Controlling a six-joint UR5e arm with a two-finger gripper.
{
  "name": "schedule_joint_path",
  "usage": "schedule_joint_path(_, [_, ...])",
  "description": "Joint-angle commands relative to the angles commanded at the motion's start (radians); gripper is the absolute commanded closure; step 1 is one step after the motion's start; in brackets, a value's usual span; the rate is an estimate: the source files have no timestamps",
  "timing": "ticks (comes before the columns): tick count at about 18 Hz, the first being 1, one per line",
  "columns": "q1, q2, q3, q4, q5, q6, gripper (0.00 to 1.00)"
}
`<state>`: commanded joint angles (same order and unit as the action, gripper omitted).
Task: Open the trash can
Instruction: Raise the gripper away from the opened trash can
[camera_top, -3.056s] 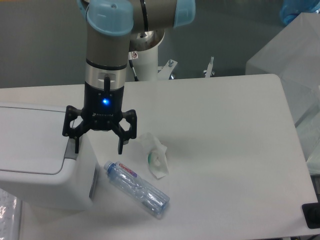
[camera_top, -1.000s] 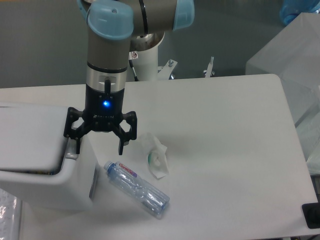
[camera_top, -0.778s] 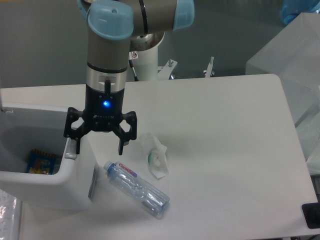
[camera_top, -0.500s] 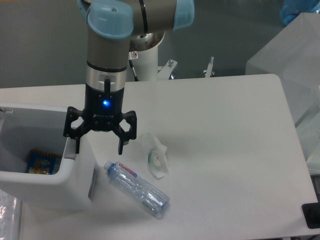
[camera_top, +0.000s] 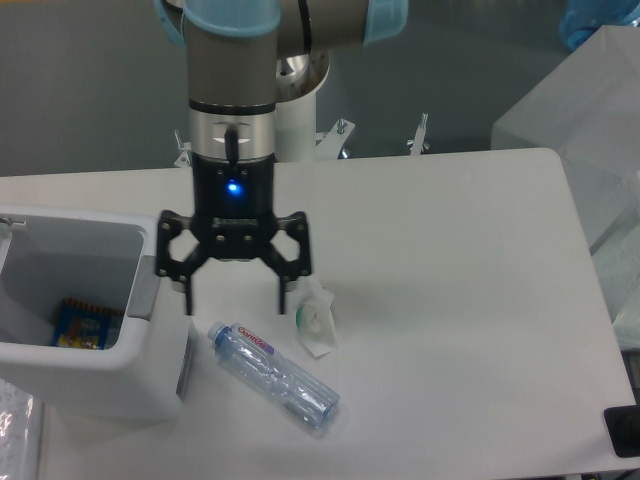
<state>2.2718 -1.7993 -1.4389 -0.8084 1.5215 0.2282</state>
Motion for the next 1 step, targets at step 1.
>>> schedule_joint_path(1, [0.000, -0.002, -0.003, -0.006, 0.032, 0.041, 0.00])
